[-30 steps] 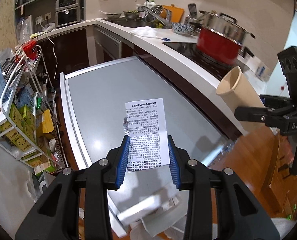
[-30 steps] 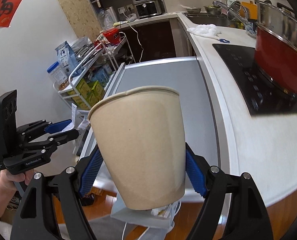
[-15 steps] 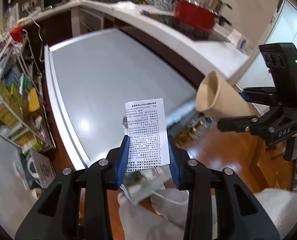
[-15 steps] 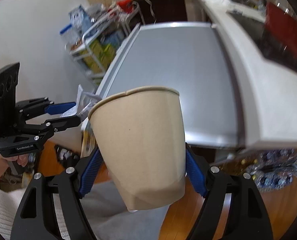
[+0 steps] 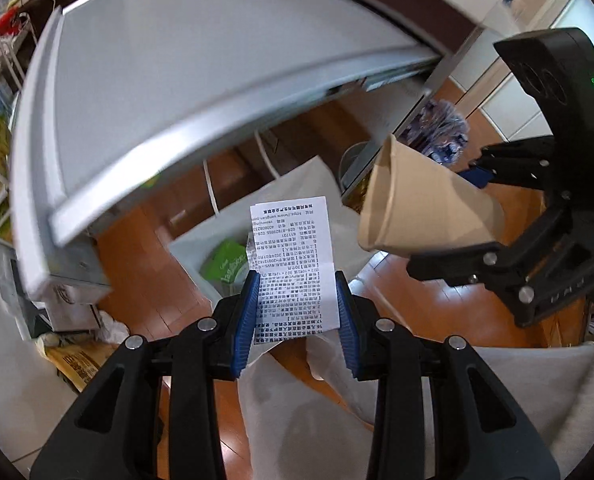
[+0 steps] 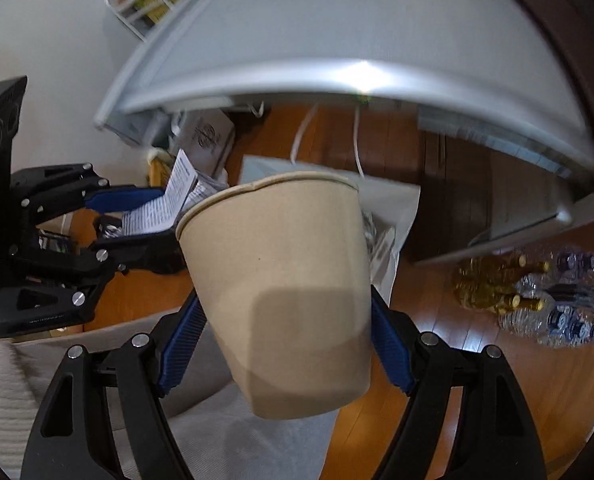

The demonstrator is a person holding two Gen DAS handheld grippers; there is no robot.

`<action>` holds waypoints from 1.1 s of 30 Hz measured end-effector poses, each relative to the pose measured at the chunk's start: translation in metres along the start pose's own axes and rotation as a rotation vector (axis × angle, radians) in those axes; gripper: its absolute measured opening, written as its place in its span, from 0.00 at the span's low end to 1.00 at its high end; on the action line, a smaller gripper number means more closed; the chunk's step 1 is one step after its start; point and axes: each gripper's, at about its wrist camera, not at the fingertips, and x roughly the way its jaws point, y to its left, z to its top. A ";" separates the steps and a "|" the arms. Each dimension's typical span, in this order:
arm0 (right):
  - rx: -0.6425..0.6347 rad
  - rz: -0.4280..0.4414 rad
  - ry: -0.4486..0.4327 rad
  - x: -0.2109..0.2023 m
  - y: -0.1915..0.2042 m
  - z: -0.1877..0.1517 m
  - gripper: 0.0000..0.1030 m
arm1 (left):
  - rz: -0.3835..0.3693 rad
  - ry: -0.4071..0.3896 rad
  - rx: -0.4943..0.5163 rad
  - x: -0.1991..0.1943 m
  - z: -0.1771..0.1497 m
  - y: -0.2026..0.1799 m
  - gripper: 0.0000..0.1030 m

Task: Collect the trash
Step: 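Carry the receipt and paper cup over the paper bag and open both tools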

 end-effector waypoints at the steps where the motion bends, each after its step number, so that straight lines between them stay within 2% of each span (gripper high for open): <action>1: 0.013 -0.005 0.005 0.007 -0.003 0.000 0.74 | 0.009 0.009 -0.006 0.006 -0.001 0.001 0.36; 8: 0.077 -0.033 0.013 0.044 -0.029 0.011 0.74 | 0.086 0.031 -0.041 0.046 -0.003 0.004 0.36; 16: 0.079 -0.056 0.041 0.072 -0.042 0.017 0.74 | 0.147 0.063 -0.101 0.073 -0.013 0.010 0.36; 31: 0.052 -0.095 0.066 0.091 -0.051 0.018 0.74 | 0.171 0.084 -0.166 0.090 -0.017 0.016 0.37; 33: 0.054 -0.100 0.063 0.092 -0.052 0.019 0.74 | 0.170 0.081 -0.170 0.090 -0.017 0.016 0.46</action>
